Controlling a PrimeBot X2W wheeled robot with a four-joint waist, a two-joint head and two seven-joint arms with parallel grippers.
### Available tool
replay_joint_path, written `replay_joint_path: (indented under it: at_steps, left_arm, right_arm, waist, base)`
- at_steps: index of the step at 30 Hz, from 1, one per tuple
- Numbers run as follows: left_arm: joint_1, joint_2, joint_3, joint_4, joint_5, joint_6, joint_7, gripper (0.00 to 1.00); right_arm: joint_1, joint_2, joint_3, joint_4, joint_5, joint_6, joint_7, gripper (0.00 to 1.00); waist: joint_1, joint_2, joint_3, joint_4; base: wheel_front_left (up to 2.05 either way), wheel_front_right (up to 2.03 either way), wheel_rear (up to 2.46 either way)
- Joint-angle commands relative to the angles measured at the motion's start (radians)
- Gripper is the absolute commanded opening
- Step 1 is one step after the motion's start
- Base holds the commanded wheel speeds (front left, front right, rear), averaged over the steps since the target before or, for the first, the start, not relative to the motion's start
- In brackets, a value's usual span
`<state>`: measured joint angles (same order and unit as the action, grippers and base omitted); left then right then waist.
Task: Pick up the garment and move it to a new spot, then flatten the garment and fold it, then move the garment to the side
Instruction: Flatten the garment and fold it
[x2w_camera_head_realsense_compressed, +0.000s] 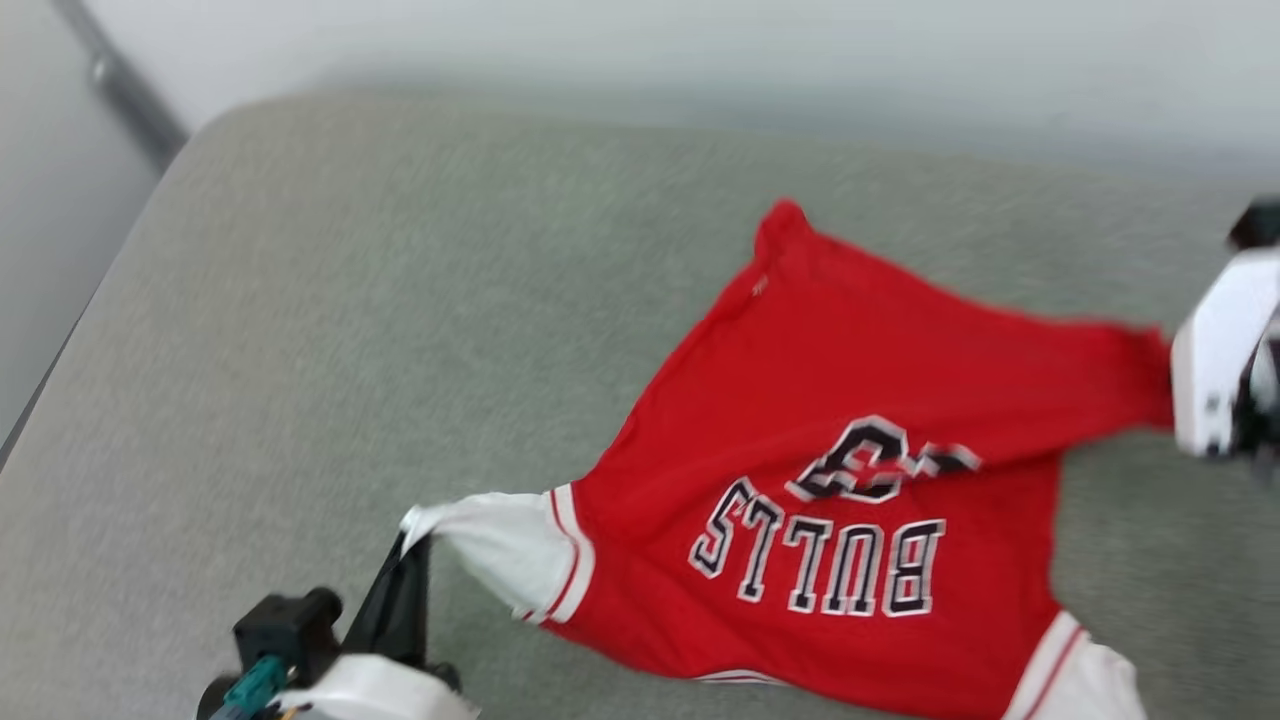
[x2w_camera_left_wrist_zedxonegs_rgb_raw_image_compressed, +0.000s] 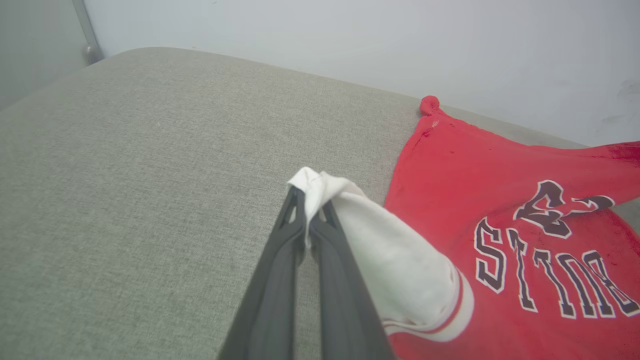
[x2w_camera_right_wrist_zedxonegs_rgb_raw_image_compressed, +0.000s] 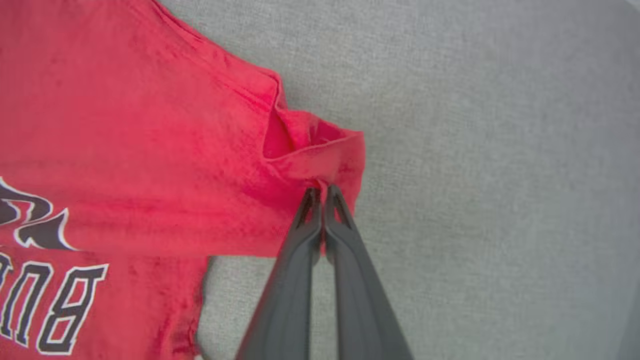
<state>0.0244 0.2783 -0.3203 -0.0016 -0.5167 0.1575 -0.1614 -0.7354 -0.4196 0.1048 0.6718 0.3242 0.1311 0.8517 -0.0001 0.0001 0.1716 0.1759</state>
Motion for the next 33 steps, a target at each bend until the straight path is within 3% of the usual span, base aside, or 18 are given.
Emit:
replay_joint_path:
  at_steps: [1, 8, 14, 15, 21, 26, 33]
  left_arm:
    - [0.03, 0.011, 0.008, 0.004, -0.007, 0.011, 0.004, 0.0]
    - [0.127, 0.037, 0.042, -0.02, -0.025, 0.054, 0.019, 0.0]
    - [0.153, 0.05, 0.051, -0.036, -0.031, 0.066, 0.028, 0.0]
    - [0.152, 0.05, 0.047, -0.04, -0.03, 0.069, 0.035, 0.0]
    - [0.155, 0.057, 0.042, -0.047, -0.032, 0.071, 0.047, 0.0]
    - [0.149, 0.066, 0.039, -0.056, -0.03, 0.073, 0.057, 0.0]
    - [0.124, 0.076, 0.034, -0.076, -0.023, 0.074, 0.067, 0.0]
  right_arm:
    - [0.073, -0.017, 0.021, -0.038, 0.022, -0.001, 0.017, 0.0]
    - [0.428, -0.08, 0.02, -0.303, 0.117, -0.001, 0.142, 0.0]
    - [0.728, -0.023, -0.093, -0.449, 0.121, -0.001, 0.197, 0.0]
    - [0.821, 0.04, -0.149, -0.484, 0.118, -0.001, 0.194, 1.0]
    - [0.879, 0.119, -0.217, -0.577, 0.107, -0.001, 0.065, 1.0]
    - [0.838, 0.128, -0.252, -0.634, 0.082, -0.001, -0.197, 1.0]
    - [0.721, 0.135, -0.243, -0.575, 0.081, -0.001, -0.533, 1.0]
  waist:
    - [0.0001, -0.0001, -0.103, -0.092]
    - [0.0001, -0.0001, -0.172, -0.203]
    - [0.0001, -0.0001, -0.18, -0.25]
    - [0.0001, -0.0001, -0.18, -0.261]
    - [0.0001, -0.0001, -0.182, -0.274]
    - [0.0001, -0.0001, -0.179, -0.273]
    - [0.0001, -0.0001, -0.152, -0.247]
  base:
    - [0.0, 0.0, 0.0]
    - [0.0, 0.0, 0.0]
    - [0.0, 0.0, 0.0]
    - [0.0, 0.0, 0.0]
    - [0.0, 0.0, 0.0]
    - [0.0, 0.0, 0.0]
    - [0.0, 0.0, 0.0]
